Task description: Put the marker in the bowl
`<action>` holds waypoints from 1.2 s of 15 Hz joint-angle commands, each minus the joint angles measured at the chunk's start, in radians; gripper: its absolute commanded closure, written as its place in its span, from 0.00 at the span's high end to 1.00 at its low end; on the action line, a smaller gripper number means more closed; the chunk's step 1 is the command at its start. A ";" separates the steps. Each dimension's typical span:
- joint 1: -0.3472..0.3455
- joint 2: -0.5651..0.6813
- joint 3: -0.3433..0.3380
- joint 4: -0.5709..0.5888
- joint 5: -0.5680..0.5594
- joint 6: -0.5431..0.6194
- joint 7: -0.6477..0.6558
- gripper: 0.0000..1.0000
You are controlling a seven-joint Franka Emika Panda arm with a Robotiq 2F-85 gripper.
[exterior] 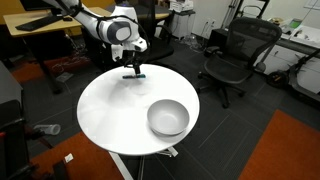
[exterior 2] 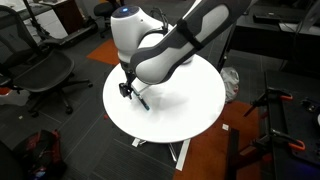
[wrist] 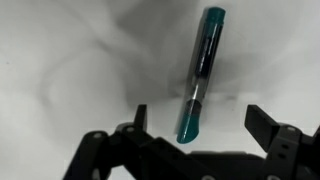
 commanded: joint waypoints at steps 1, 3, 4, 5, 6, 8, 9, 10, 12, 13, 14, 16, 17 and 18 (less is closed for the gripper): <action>0.020 0.032 -0.022 0.064 0.028 -0.077 -0.026 1.00; 0.021 0.043 -0.022 0.081 0.026 -0.103 -0.025 1.00; 0.021 0.048 -0.021 0.089 0.025 -0.113 -0.026 1.00; 0.022 0.054 -0.022 0.098 0.023 -0.125 -0.025 1.00; 0.024 0.060 -0.024 0.107 0.020 -0.133 -0.026 0.75; 0.025 0.069 -0.023 0.121 0.019 -0.148 -0.026 0.66; 0.026 0.075 -0.023 0.130 0.019 -0.155 -0.026 0.58; 0.026 0.081 -0.022 0.139 0.019 -0.162 -0.027 0.49; 0.026 0.091 -0.021 0.154 0.019 -0.170 -0.029 0.35; 0.026 0.095 -0.021 0.160 0.019 -0.175 -0.030 0.27; 0.026 0.099 -0.020 0.166 0.019 -0.181 -0.030 0.20; 0.026 0.102 -0.020 0.175 0.019 -0.188 -0.030 0.05; 0.027 0.099 -0.021 0.175 0.019 -0.193 -0.028 0.00; 0.029 0.092 -0.022 0.169 0.017 -0.193 -0.027 0.03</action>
